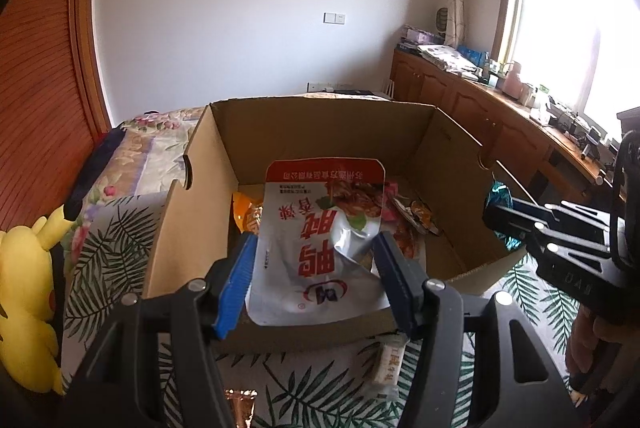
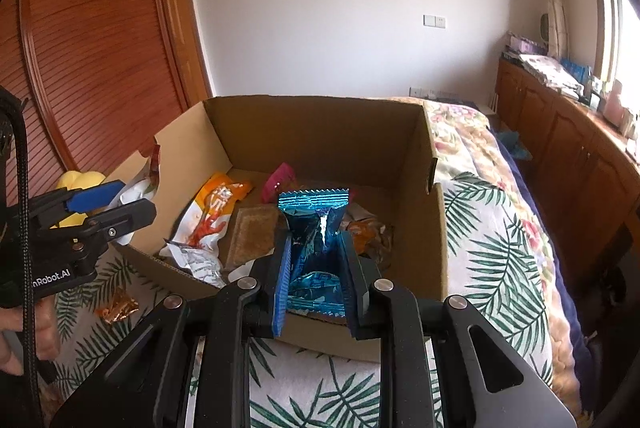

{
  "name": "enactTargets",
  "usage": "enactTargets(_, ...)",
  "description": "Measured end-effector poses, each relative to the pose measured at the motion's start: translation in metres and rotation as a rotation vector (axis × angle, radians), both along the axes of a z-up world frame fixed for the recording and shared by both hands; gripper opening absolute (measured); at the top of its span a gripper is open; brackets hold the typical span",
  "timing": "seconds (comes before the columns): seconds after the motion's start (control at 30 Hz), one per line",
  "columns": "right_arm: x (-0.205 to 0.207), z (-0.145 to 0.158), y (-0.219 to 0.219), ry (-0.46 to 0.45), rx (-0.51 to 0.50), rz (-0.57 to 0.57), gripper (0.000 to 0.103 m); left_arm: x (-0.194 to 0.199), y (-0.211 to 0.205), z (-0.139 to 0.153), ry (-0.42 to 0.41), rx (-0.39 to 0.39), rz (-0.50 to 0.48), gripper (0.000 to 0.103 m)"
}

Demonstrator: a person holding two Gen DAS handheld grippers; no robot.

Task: Organize snacks
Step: 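Open both tools to drop the candy and pouch into the box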

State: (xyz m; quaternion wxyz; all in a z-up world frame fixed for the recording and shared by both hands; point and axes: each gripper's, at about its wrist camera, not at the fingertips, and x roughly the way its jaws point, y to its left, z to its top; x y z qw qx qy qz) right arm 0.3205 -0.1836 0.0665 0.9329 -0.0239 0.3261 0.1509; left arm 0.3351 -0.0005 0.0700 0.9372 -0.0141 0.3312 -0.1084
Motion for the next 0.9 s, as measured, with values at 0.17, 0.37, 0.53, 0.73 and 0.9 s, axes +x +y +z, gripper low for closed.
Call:
enactTargets(0.17,0.002,0.002,0.002,0.001,0.007,0.0,0.028,0.001,-0.006,-0.002,0.004,0.014,0.005,0.061)
enactTargets(0.37,-0.001,0.003,0.002,-0.007,0.019,-0.001,0.031,0.0,-0.002,0.003,-0.016,0.004,0.016,0.069)
enactTargets(0.53,-0.008,0.007,0.0,-0.02,0.034,0.005,0.031,-0.003,0.0,0.011,-0.032,0.001,0.013,0.069)
enactTargets(0.73,-0.028,0.016,0.005,-0.053,0.051,0.028,0.031,-0.019,0.002,0.022,-0.063,0.01,-0.015,0.071)
enactTargets(0.9,-0.045,0.025,0.015,-0.075,0.044,0.065,0.031,-0.038,0.006,0.037,-0.096,0.034,-0.043,0.072)
